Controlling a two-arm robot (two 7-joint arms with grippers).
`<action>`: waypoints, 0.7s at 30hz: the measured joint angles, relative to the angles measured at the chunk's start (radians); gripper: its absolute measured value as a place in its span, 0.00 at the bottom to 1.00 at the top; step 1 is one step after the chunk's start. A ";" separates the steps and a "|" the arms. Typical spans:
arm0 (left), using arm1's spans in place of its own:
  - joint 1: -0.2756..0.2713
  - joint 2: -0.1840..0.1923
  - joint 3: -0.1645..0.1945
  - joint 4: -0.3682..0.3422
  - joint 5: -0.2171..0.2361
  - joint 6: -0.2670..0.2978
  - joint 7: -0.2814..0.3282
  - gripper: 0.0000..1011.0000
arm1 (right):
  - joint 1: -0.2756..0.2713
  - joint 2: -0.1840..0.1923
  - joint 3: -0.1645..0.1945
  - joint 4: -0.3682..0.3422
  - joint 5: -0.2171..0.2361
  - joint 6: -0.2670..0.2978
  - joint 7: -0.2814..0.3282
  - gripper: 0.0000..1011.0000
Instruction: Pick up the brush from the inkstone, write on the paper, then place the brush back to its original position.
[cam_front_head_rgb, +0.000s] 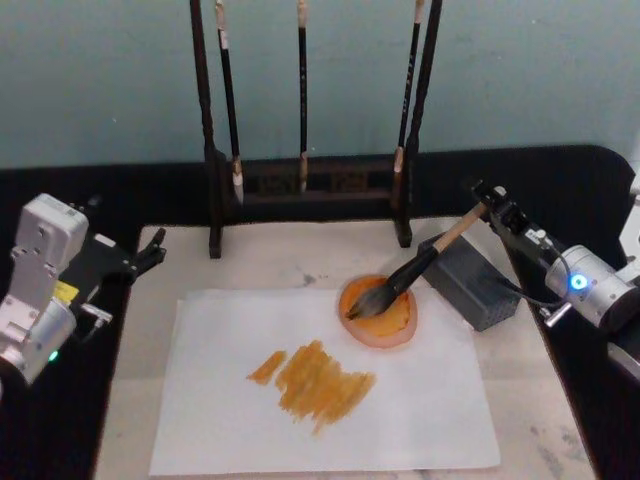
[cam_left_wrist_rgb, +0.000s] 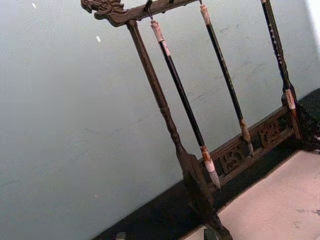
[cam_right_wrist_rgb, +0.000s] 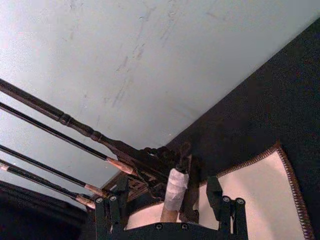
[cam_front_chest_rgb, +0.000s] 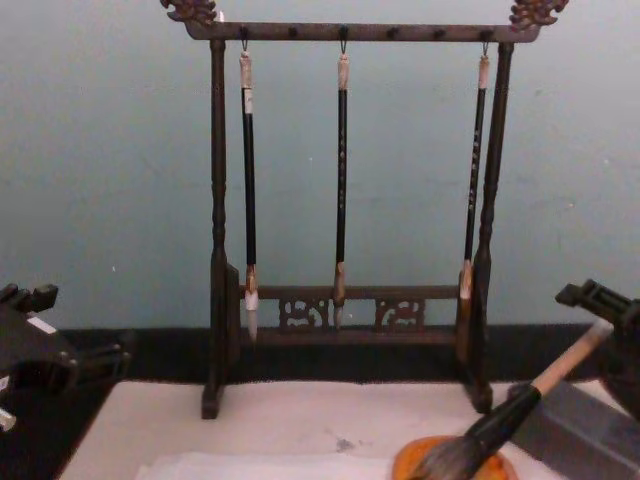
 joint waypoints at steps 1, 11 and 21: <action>0.000 0.000 0.000 0.000 0.000 0.000 0.000 1.00 | 0.002 0.000 -0.001 0.001 0.001 -0.001 0.001 0.99; 0.000 0.000 0.000 0.000 0.000 0.000 0.000 1.00 | 0.007 0.001 -0.009 0.004 0.001 -0.007 0.011 0.99; 0.000 0.000 0.000 0.000 0.000 0.000 0.000 1.00 | 0.006 0.000 -0.008 0.004 0.002 -0.006 0.008 0.85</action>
